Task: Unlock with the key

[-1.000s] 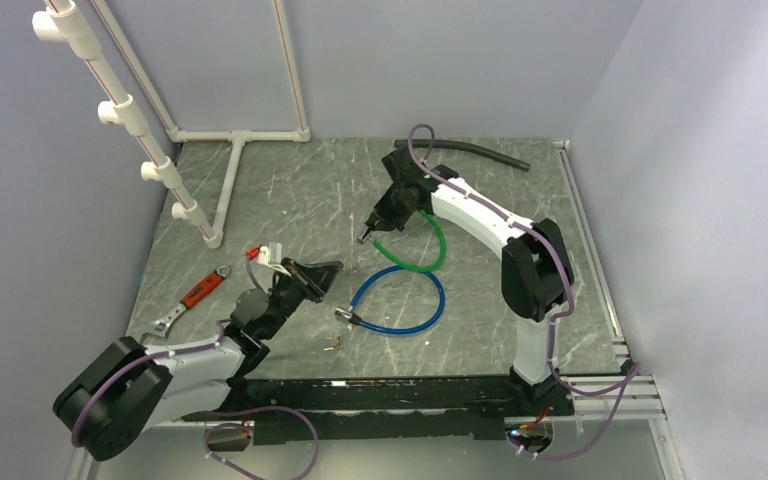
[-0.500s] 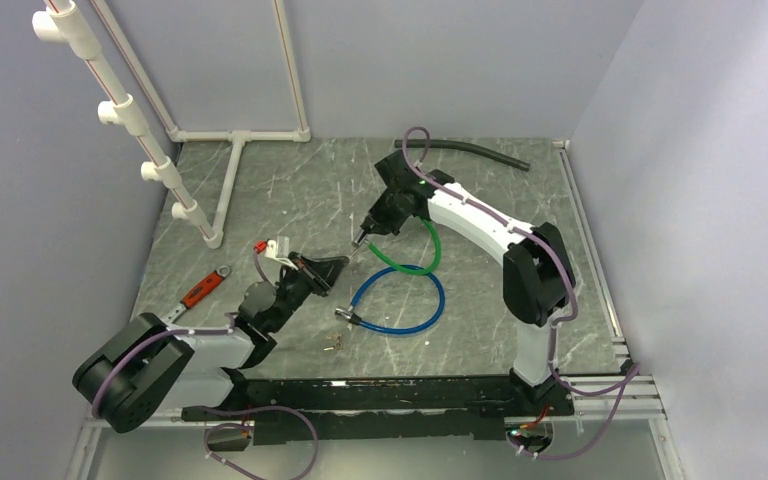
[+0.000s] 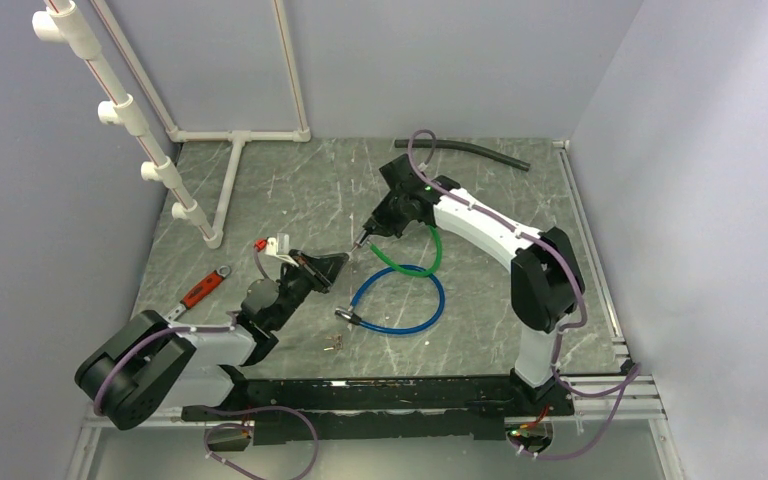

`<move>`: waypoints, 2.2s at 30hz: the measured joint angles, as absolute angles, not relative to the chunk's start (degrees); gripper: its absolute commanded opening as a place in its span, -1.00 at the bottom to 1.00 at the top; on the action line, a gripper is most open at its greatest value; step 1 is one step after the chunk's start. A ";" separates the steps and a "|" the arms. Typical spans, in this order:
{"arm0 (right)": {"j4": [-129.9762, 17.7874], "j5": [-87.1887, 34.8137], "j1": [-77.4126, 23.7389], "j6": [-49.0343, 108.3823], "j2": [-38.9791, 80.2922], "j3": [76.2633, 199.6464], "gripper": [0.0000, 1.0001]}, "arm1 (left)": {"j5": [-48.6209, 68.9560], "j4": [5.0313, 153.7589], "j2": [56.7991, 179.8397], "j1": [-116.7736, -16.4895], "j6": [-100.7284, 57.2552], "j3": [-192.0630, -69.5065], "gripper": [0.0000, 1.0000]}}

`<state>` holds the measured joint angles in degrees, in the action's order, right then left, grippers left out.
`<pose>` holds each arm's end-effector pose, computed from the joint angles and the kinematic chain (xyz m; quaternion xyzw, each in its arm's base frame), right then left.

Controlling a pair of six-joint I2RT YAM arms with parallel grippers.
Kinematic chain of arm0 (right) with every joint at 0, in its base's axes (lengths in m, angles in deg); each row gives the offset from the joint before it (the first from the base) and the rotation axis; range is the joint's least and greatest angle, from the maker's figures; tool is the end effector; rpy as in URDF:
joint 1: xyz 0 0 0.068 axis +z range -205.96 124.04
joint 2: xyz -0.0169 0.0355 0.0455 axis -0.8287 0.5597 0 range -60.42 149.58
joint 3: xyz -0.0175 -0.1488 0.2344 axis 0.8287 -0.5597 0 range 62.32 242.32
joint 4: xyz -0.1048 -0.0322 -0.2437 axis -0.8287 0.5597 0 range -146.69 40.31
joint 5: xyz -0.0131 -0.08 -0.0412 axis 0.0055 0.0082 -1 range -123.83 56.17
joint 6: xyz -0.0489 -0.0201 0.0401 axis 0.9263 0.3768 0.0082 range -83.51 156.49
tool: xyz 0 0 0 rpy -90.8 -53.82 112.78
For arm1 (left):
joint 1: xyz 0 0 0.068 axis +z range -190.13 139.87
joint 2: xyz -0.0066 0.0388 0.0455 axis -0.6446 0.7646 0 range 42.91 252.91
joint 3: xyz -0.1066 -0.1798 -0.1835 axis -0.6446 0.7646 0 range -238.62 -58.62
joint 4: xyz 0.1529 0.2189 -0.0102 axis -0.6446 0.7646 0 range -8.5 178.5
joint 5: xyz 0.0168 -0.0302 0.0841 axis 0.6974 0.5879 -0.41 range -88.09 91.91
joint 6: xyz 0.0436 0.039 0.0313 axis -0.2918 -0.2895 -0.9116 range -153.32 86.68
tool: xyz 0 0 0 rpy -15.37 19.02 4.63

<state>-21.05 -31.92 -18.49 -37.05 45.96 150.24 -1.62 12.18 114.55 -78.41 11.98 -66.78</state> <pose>0.3380 0.2614 0.2470 0.2896 0.9061 0.2629 0.1614 0.1800 -0.1379 0.1843 -0.0638 0.6672 -0.4790 0.5669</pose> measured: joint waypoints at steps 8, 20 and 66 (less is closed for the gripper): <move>-23.15 -32.11 -18.47 -37.77 44.24 148.86 -1.00 | -2.67 12.29 114.70 -78.41 13.10 -66.78 -1.00; -24.72 -32.07 -18.40 -38.10 44.24 147.95 -1.00 | -2.72 10.58 117.37 -78.41 14.21 -66.80 -1.00; -31.98 -35.22 -18.97 -39.21 39.76 141.32 -1.00 | -5.10 8.57 122.44 -78.87 21.77 -70.76 -1.00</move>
<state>-31.98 -35.22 -18.97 -39.21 39.76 141.32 -5.10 8.57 122.44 -78.87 21.77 -70.76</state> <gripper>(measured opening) 0.140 0.021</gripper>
